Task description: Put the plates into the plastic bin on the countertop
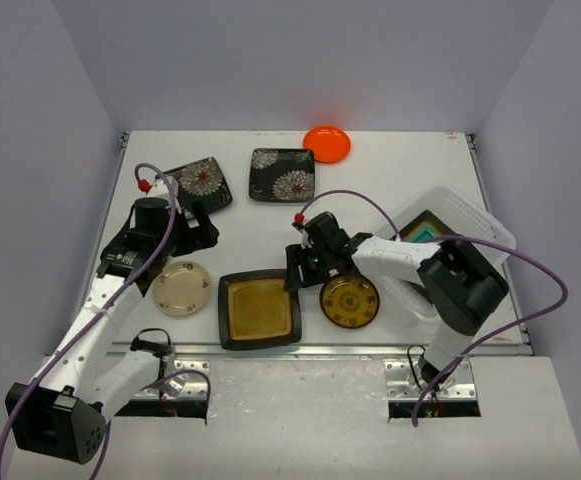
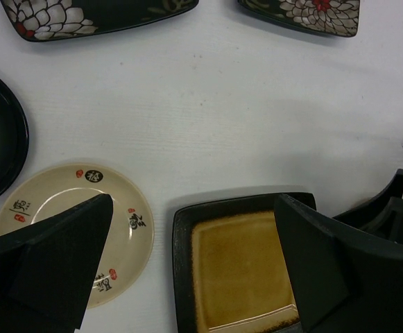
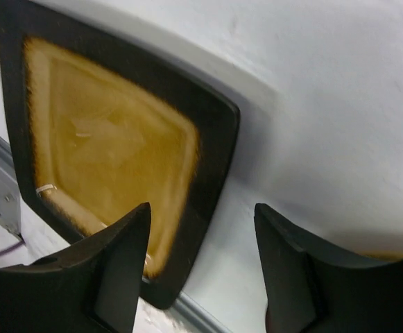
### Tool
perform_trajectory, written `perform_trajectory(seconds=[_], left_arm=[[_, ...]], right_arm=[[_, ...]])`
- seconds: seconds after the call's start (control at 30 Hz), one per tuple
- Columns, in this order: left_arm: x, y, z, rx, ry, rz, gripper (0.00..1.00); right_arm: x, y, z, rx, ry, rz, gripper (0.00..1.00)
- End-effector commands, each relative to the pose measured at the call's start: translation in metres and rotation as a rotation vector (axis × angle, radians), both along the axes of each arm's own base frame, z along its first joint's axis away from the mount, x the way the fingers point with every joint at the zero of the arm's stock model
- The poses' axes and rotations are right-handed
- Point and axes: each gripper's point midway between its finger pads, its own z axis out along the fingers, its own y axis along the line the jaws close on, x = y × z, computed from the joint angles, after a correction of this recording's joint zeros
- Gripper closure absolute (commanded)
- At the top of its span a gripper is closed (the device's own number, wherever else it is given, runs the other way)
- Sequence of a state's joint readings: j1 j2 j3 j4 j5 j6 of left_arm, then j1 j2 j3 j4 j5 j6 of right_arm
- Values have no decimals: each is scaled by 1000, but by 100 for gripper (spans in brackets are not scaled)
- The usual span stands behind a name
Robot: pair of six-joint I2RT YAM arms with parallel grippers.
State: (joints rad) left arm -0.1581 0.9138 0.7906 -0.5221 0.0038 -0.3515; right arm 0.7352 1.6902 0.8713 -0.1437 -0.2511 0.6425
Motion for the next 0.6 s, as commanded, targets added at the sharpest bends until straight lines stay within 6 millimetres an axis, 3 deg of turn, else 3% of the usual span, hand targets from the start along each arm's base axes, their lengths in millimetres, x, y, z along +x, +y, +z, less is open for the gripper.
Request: perform_trajectory(seconds=[0.0,0.1,0.37,0.43,0.57], left_arm=[[3,-1,15,7,-72,-10,0],[2,-1,17,5,-82,-10,0],[2,-1,21,3,-97,-12,0],[1,-1,22,3,-100,-12,0],[1,-1,22,3,-103,-11,0]], right_arm=[[21,35,9,94,-36,4,44],[21,38,-7,74,-2,2,50],[7,26,-39,32,92,-55,90],[4,22,-40,39,109,-73,99],[3,30,-20,162,125,-68,100]])
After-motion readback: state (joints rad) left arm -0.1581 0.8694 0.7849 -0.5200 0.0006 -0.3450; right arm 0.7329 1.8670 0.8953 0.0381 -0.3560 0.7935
